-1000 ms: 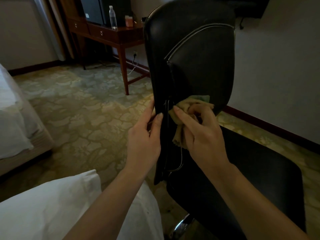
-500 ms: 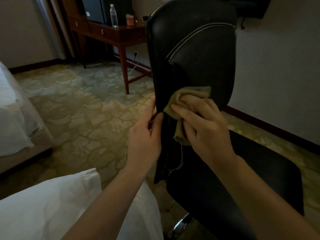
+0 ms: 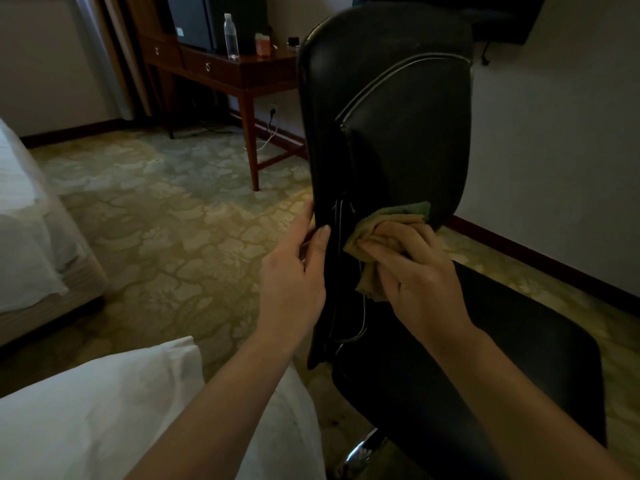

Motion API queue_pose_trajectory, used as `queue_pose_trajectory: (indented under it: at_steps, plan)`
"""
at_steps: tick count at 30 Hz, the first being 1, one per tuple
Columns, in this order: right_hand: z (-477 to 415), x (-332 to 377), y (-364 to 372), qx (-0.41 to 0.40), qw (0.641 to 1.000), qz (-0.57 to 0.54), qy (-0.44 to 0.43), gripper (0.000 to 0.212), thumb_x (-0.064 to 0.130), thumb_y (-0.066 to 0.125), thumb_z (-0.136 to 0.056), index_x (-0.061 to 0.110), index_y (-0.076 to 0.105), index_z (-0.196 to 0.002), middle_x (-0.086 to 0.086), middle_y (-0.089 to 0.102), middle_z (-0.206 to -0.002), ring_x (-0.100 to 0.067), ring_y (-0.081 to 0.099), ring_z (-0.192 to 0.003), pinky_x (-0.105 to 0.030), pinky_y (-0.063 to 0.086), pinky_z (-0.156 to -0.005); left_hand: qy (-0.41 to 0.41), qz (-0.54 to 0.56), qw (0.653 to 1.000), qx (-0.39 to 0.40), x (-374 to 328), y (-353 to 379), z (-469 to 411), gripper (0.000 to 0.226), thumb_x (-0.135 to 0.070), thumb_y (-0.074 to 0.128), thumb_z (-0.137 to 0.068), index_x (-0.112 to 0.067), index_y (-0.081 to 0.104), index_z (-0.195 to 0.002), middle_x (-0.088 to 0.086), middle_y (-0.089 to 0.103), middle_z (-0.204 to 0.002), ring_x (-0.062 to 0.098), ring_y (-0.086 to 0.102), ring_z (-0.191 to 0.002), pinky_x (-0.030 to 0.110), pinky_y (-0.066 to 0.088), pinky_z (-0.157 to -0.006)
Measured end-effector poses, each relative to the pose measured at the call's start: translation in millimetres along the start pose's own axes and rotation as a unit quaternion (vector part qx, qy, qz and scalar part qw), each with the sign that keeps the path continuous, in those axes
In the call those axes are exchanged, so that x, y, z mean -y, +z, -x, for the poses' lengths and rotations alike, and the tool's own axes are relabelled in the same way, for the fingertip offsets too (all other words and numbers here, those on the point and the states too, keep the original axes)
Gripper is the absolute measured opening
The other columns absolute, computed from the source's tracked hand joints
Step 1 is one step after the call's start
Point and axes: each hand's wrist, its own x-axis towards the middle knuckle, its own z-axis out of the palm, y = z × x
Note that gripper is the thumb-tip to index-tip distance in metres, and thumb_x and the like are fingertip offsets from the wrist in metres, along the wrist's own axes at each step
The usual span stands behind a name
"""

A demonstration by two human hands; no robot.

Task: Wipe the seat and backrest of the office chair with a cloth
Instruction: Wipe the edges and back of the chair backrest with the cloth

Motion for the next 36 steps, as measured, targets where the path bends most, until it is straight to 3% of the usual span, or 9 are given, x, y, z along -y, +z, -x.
queue_pose_trajectory:
  at_steps: [4,9,12,15,19,22,25,32,36]
  plan:
    - [-19,6,-8,-0.017,1.0,0.006,-0.003,0.028,0.012,0.052,-0.096,0.005,0.071,-0.115,-0.016,0.064,-0.118,-0.03,0.056,-0.109,-0.026,0.044,-0.097,0.005,-0.008,1.0,0.002,0,0,1,0.048,-0.028,0.05,-0.107,-0.031,0.042,-0.154,-0.009,0.072,-0.112,-0.004,0.066,-0.096,0.013,0.051,-0.083]
    - [-25,8,-3,0.01,0.996,-0.077,0.046,0.031,0.009,0.051,-0.092,0.013,0.071,-0.115,-0.011,0.062,-0.115,-0.026,0.056,-0.109,-0.022,0.042,-0.097,0.001,-0.007,1.0,-0.001,1,-1,0,0.049,-0.029,0.05,-0.107,-0.03,0.041,-0.155,-0.008,0.072,-0.118,0.0,0.067,-0.105,0.025,0.056,-0.094]
    - [-9,0,-3,0.048,0.995,-0.079,0.033,0.028,0.009,0.058,-0.094,0.012,0.068,-0.12,-0.015,0.058,-0.118,-0.029,0.057,-0.108,-0.037,0.053,-0.09,0.005,-0.001,1.0,-0.004,-1,0,1,0.048,-0.027,0.051,-0.107,-0.029,0.043,-0.154,-0.013,0.071,-0.102,-0.006,0.066,-0.087,0.014,0.053,-0.078]
    - [7,-4,0,0.066,0.986,-0.139,0.06,0.031,0.014,0.057,-0.095,0.016,0.063,-0.126,-0.013,0.055,-0.121,-0.029,0.057,-0.111,-0.036,0.053,-0.094,0.003,0.003,1.0,-0.007,-3,1,3,0.047,-0.024,0.05,-0.107,-0.028,0.043,-0.153,-0.02,0.063,-0.079,-0.007,0.059,-0.067,0.009,0.045,-0.064]
    - [16,-1,-1,0.071,0.988,-0.115,0.068,0.029,0.019,0.053,-0.098,0.015,0.064,-0.125,-0.011,0.055,-0.124,-0.025,0.056,-0.112,-0.038,0.054,-0.09,0.0,0.001,1.0,-0.008,0,2,2,0.047,-0.026,0.05,-0.107,-0.03,0.043,-0.154,-0.019,0.066,-0.08,0.0,0.058,-0.061,0.013,0.045,-0.06]
    - [8,0,-3,0.037,0.991,-0.113,0.06,0.029,0.012,0.052,-0.097,0.012,0.066,-0.122,-0.014,0.057,-0.121,-0.027,0.057,-0.111,-0.042,0.053,-0.089,0.004,0.004,1.0,-0.003,1,2,3,0.048,-0.028,0.049,-0.107,-0.028,0.042,-0.155,-0.01,0.073,-0.102,0.003,0.066,-0.075,0.018,0.051,-0.068]
    - [-10,2,-7,0.029,0.993,-0.103,0.056,0.03,0.018,0.052,-0.098,0.013,0.065,-0.125,-0.013,0.054,-0.125,-0.025,0.055,-0.115,-0.036,0.051,-0.095,0.006,0.003,1.0,-0.003,2,2,2,0.048,-0.028,0.049,-0.107,-0.028,0.042,-0.155,-0.011,0.073,-0.105,0.011,0.07,-0.088,0.023,0.058,-0.076]
    - [4,-2,-2,0.072,0.967,-0.208,0.127,0.038,0.034,0.048,-0.098,0.01,0.068,-0.119,-0.003,0.054,-0.119,-0.007,0.053,-0.112,-0.018,0.045,-0.096,0.008,-0.003,1.0,-0.007,0,1,1,0.048,-0.028,0.05,-0.107,-0.028,0.042,-0.154,-0.011,0.071,-0.118,-0.004,0.067,-0.103,0.014,0.053,-0.086]
    - [21,-5,-1,0.082,0.985,-0.124,0.083,0.034,0.026,0.045,-0.098,0.014,0.069,-0.119,-0.008,0.057,-0.12,-0.015,0.054,-0.11,-0.023,0.048,-0.092,0.005,0.001,1.0,-0.01,0,3,2,0.048,-0.024,0.05,-0.107,-0.026,0.042,-0.154,-0.013,0.071,-0.121,-0.006,0.065,-0.106,0.013,0.052,-0.089]
